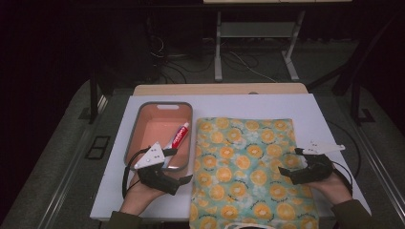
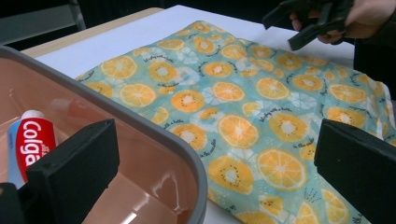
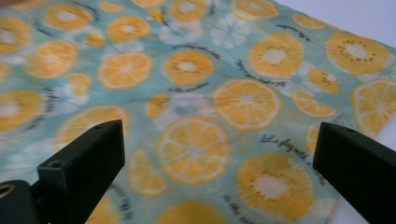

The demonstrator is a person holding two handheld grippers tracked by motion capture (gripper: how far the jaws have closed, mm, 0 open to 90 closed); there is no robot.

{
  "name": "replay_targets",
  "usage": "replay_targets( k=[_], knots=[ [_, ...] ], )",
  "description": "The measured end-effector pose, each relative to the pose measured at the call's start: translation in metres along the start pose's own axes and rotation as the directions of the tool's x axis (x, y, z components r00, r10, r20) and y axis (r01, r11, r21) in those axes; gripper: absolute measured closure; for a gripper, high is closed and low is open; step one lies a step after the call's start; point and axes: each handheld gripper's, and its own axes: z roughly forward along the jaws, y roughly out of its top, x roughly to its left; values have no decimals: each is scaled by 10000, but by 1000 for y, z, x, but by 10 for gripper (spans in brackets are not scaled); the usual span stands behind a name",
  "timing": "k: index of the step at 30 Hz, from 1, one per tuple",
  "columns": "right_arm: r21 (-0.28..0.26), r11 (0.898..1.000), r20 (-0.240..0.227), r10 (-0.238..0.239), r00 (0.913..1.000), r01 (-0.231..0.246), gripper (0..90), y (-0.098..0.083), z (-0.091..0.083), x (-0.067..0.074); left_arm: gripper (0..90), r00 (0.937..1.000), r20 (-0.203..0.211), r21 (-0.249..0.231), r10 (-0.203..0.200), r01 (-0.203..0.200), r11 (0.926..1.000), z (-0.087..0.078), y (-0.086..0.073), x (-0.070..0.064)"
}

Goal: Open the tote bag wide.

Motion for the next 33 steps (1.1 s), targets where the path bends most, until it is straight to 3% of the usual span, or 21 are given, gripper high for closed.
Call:
replay_targets(
  k=[4,9,13,14,15,16,17,18,25,32,33],
  knots=[
    [444,9986,250,278,9993,-289,21,5,18,-18,0,10000,-33,-19,-6,6,10000,0,-1,0],
    [620,9970,512,428,9978,-459,21,10,30,-34,0,10000,-25,4,7,-7,10000,0,-1,1],
    [631,9948,780,754,9941,-804,21,17,40,-52,0,10000,-13,-36,-53,53,10000,0,-1,2],
    [584,9944,907,826,9924,-881,21,23,44,-62,0,10000,-8,-43,-55,55,10000,1,-1,2],
    [584,9944,907,826,9924,-881,21,23,44,-62,0,10000,-3,-62,-83,83,9999,1,-2,2],
    [487,9937,970,955,9907,-1006,21,30,50,-73,0,10000,6,-59,-84,84,9999,1,-2,2],
    [487,9937,970,955,9907,-1006,21,30,50,-73,0,10000,3,-52,-85,85,10000,1,-2,2],
    [540,9925,1062,1030,9890,-1092,21,38,57,-84,0,10000,23,-54,-91,91,9999,0,-2,2],
    [602,9872,1139,1403,9835,-1478,66,55,78,-115,0,9999,11,-60,-109,109,9999,0,-2,4],
    [971,9779,1186,1735,9777,-1853,70,54,98,-134,0,9999,17,-45,-136,136,9999,0,-2,4],
    [1156,9744,1111,1801,9773,-1927,126,52,101,-136,0,9999,23,-36,-141,141,9999,0,-3,4]
  ],
)
